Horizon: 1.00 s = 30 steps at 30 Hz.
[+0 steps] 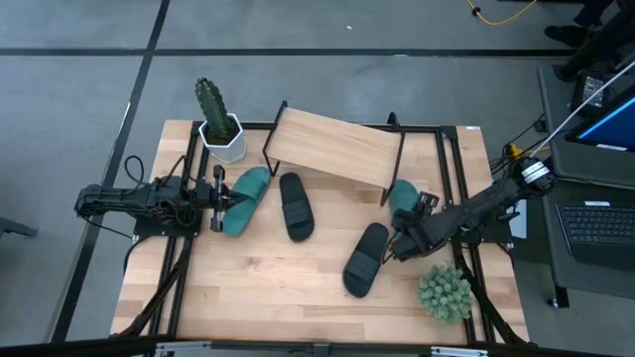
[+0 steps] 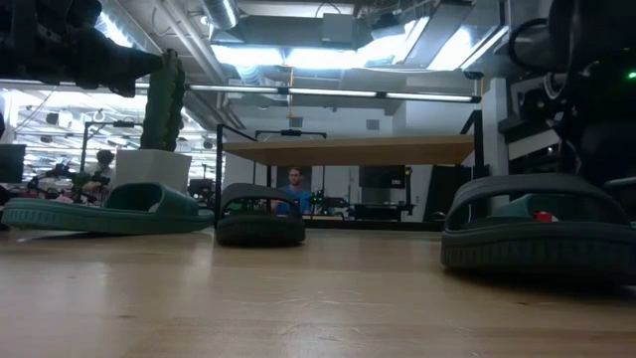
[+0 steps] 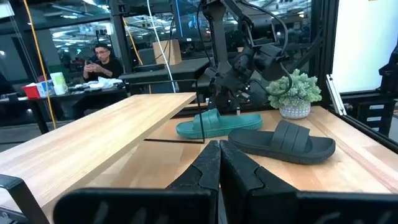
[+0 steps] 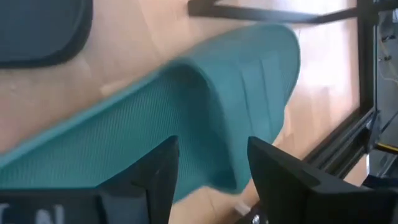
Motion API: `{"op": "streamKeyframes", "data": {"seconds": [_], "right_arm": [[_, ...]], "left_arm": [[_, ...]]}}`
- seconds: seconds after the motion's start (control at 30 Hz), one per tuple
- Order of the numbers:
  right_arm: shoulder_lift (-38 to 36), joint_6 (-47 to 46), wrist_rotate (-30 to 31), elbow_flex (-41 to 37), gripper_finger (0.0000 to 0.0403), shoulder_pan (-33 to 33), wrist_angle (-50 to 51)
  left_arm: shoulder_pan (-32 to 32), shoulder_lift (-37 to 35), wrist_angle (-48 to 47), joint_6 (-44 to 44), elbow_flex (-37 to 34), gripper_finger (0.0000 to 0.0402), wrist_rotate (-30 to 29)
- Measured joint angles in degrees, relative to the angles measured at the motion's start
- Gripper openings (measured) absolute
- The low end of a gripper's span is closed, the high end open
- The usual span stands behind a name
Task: Pick and place slides into the shelf
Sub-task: Put the right green slide on the shelf
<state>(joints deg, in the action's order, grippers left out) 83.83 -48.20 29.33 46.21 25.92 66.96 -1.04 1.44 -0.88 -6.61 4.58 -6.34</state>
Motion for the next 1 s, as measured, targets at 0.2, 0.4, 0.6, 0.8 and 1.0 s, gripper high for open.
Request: {"op": "streamKeyframes", "data": {"seconds": [0.2, 0.4, 0.6, 0.8, 1.0], "right_arm": [[0.0, 2.45, 2.45, -0.6, 0.0193, -2.17, -1.28], [0.0, 5.74, 2.51, -0.62, 0.0193, -4.38, -1.58], [0.0, 6.93, 2.12, -0.62, 0.0193, -6.76, -1.61], [0.0, 10.95, 0.54, -0.62, 0.0189, -8.6, -1.6], [0.0, 11.23, 0.43, -0.62, 0.0149, -10.29, -1.78]], "left_arm": [[0.0, -0.01, -0.01, -0.02, 0.01, 0.0, -0.01], [0.0, -0.01, -0.02, -0.04, 0.01, 0.0, 0.0], [0.0, -0.01, -0.03, -0.07, 0.02, 0.0, 0.0], [0.0, -0.01, -0.03, -0.09, 0.0, 0.0, 0.01], [0.0, -0.01, -0.03, -0.09, 0.02, 0.0, 0.0]]}}
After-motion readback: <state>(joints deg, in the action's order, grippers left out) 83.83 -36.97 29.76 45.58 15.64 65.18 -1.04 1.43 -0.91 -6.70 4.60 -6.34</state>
